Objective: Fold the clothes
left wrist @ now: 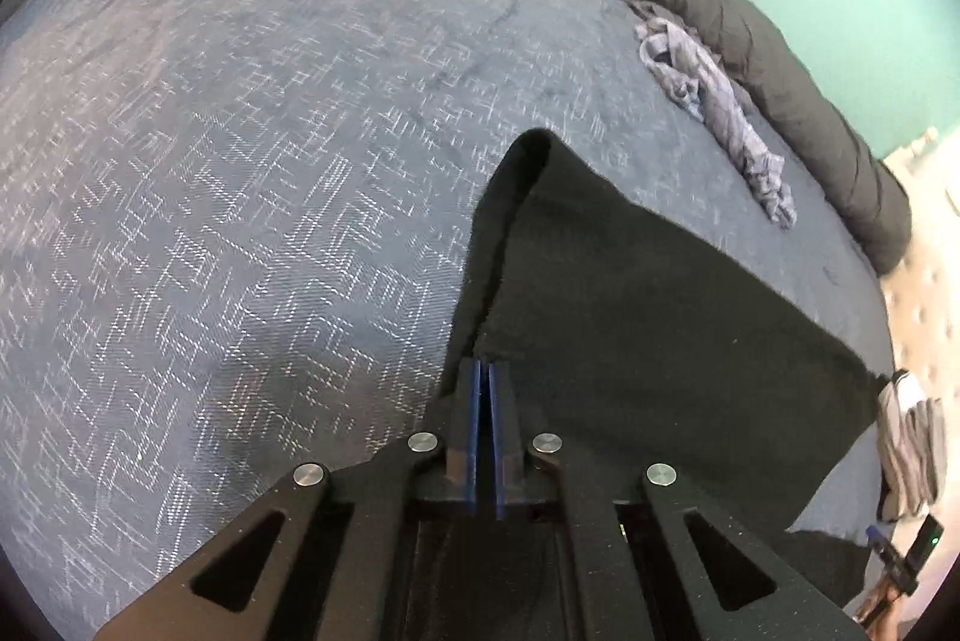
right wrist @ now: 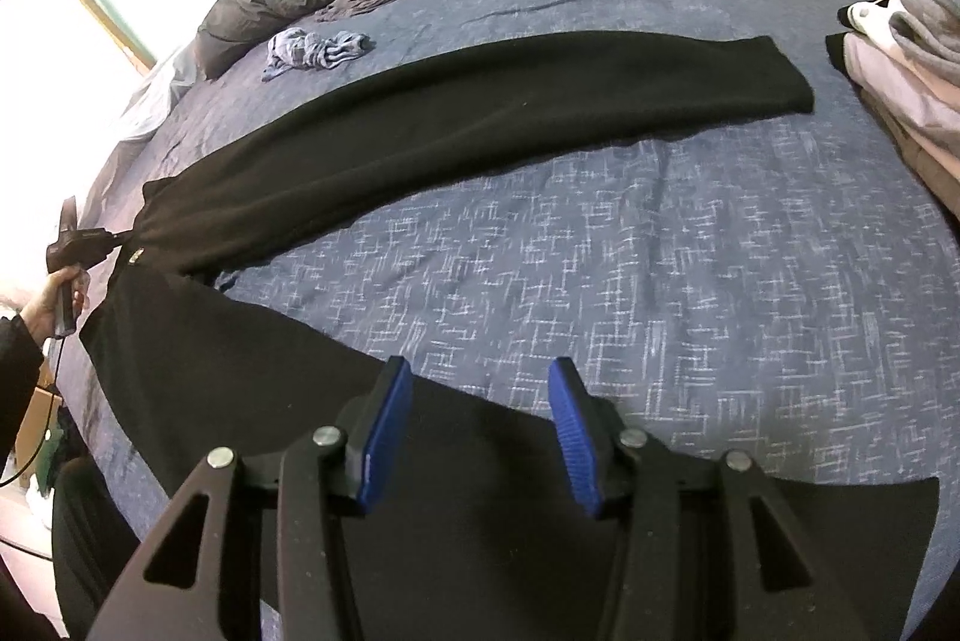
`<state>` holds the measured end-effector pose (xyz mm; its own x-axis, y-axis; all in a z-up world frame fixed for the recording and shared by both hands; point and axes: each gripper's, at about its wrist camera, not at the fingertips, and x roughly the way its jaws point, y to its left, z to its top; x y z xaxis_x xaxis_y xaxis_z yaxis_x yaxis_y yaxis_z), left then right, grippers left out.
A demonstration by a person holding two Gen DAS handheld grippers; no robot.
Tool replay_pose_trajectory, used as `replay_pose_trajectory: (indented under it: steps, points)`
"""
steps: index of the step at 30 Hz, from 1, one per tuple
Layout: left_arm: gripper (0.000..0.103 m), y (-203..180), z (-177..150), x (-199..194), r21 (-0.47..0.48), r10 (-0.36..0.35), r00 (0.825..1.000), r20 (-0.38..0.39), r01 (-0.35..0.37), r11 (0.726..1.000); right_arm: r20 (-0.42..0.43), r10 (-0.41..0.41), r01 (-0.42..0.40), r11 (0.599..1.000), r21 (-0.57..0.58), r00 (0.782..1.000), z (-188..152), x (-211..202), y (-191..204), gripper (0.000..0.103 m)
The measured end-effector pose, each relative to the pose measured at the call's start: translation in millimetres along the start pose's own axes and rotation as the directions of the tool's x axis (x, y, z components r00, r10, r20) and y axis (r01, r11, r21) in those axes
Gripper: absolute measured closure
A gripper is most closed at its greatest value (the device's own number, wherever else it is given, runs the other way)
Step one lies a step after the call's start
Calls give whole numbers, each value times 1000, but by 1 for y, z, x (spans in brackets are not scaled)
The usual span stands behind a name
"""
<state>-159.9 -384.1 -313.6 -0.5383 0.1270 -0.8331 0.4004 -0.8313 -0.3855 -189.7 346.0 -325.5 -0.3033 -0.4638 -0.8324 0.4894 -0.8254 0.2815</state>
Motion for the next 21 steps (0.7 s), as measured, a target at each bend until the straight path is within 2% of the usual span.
replay_pose_trajectory:
  steps: [4,5,7,11,16,21]
  points:
    - [98,3,-4,6,2,23,999,-44,-23,1000,-17,15,-15,1000,13,1000,2,11,5,52]
    - [95,2,-4,7,-4,29,998,-53,-29,1000,-22,28,-28,999,25,999,3,15,6,48]
    - [95,1,-4,4,0,59,997,-50,-59,998,-29,46,-45,998,33,999,6,22,11,46]
    - [94,3,-1,-16,20,61,998,-20,-60,998,-40,67,-66,997,26,997,17,37,25,46]
    - [91,-8,0,-28,61,17,1000,-12,-16,998,-50,92,-92,996,11,994,35,58,49,46]
    - [89,-32,-11,-26,118,-12,997,-75,21,993,-90,70,-73,997,-29,994,35,66,64,46]
